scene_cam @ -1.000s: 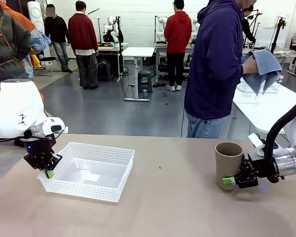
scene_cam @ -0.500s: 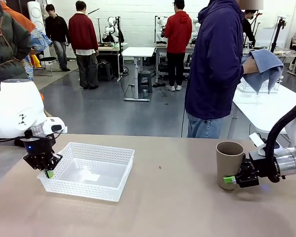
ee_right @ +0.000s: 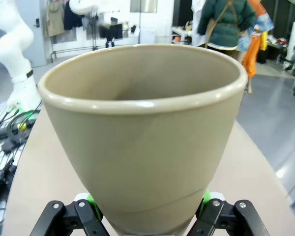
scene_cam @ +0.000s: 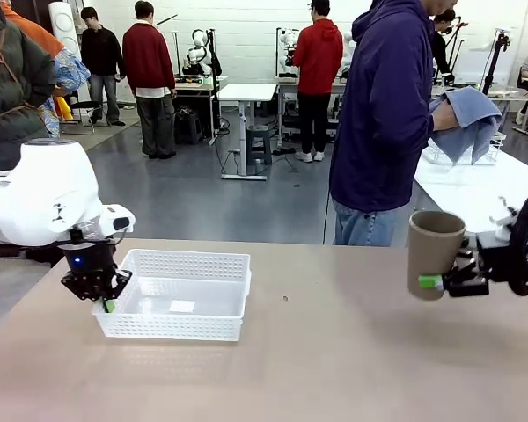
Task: Clean and organize the cups into the basket.
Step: Pick up the Organizing basket and move it to the center of the table, then pick up the Reusable plastic cup from the right side of the table and place it inside the Organizing basket.
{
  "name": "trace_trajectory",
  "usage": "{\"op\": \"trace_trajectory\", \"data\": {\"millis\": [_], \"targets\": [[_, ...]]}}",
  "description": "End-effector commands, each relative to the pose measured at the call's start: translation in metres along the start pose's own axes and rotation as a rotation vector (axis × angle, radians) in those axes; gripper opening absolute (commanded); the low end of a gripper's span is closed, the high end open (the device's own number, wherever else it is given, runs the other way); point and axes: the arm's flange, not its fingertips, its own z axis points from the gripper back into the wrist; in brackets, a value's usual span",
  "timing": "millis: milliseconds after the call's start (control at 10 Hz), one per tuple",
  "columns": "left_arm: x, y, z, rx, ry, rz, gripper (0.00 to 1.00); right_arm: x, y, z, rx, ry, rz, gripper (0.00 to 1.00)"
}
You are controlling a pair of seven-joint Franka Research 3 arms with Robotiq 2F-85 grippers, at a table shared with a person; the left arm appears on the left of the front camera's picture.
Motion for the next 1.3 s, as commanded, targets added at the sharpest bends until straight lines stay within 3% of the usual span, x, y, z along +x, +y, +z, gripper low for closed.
{"op": "trace_trajectory", "data": {"millis": [0,400,900,1200], "targets": [[0.009,-0.036,0.002,0.026,-0.033,0.018,0.00,0.043,0.011,0.029,-0.078,-0.020,-0.019,0.21],[0.024,-0.112,0.003,0.083,-0.037,-0.020,0.00,0.110,0.018,0.069,-0.120,-0.033,-0.042,0.21],[0.055,-0.182,0.003,0.022,0.038,-0.018,0.00,0.117,0.016,0.075,-0.151,-0.046,-0.038,0.21],[0.061,-0.191,0.001,0.010,0.042,0.009,0.00,0.117,0.016,0.075,-0.151,-0.046,-0.038,0.21]]}}
